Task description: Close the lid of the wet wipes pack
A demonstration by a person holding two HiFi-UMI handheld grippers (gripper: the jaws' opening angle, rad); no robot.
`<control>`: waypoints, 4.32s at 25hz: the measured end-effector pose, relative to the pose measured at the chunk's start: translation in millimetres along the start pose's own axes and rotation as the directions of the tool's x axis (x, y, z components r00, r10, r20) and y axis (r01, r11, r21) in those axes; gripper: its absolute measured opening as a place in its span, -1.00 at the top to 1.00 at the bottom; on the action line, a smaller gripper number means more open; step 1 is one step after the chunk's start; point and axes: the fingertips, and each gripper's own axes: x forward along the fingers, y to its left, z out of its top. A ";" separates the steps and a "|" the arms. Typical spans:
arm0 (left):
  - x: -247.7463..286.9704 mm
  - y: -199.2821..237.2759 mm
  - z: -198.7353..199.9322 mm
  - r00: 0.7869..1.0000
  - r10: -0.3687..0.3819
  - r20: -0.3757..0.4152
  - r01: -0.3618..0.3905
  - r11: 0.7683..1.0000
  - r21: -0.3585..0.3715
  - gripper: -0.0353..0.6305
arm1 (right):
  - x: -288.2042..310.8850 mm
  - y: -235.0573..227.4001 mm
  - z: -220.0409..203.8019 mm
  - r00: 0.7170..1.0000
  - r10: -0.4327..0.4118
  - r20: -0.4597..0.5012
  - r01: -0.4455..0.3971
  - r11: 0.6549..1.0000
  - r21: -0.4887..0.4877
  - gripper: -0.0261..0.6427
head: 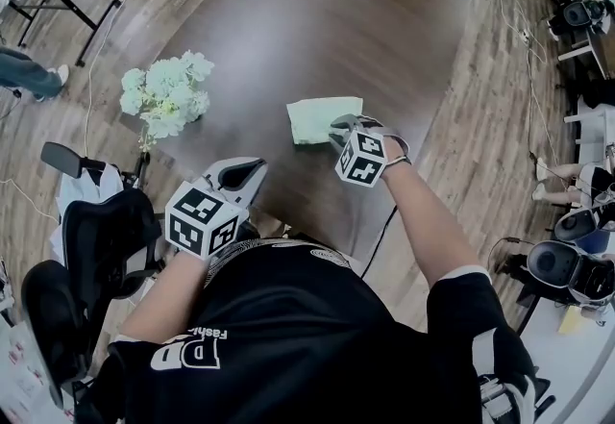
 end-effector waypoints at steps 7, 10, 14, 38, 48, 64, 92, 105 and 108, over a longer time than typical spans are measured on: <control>1.2 -6.8 4.4 1.000 0.003 0.005 -0.003 1.000 0.013 0.83 | -1.4 -1.1 -0.3 1.000 -0.009 0.017 0.009 1.000 0.024 0.73; -0.1 -12.5 6.5 1.000 0.006 0.010 -0.006 1.000 0.022 0.83 | -7.0 -0.9 1.9 0.998 -0.038 0.040 0.036 0.997 0.067 0.74; -1.0 -21.7 5.7 1.000 0.015 0.014 -0.015 1.000 0.028 0.83 | -34.2 4.4 13.6 0.985 -0.095 0.144 0.070 0.983 0.167 0.79; -34.8 -90.5 4.6 0.986 0.064 0.156 -0.077 0.994 0.081 0.83 | -213.8 93.7 48.1 0.659 -0.386 0.645 -0.342 0.610 0.715 0.91; -81.9 -111.0 -9.8 0.987 -0.030 0.156 0.006 0.988 0.155 0.83 | -232.1 143.2 80.7 0.657 -0.485 0.578 -0.299 0.536 0.790 0.91; -153.5 -136.0 -79.5 0.984 -0.143 0.106 0.119 0.971 0.207 0.83 | -245.0 241.3 135.3 0.663 -0.561 0.495 -0.238 0.469 0.851 0.91; -155.2 -157.5 -77.9 0.985 -0.049 0.163 0.023 0.987 0.156 0.83 | -261.9 255.6 115.0 0.674 -0.496 0.547 -0.263 0.531 0.806 0.91; -149.6 -160.4 -75.0 0.986 -0.047 0.160 0.019 0.985 0.171 0.83 | -262.1 253.2 111.0 0.669 -0.497 0.553 -0.265 0.535 0.802 0.91; -150.1 -159.1 -76.5 0.987 -0.045 0.155 0.019 0.985 0.170 0.83 | -261.2 253.1 112.2 0.670 -0.496 0.553 -0.265 0.536 0.801 0.91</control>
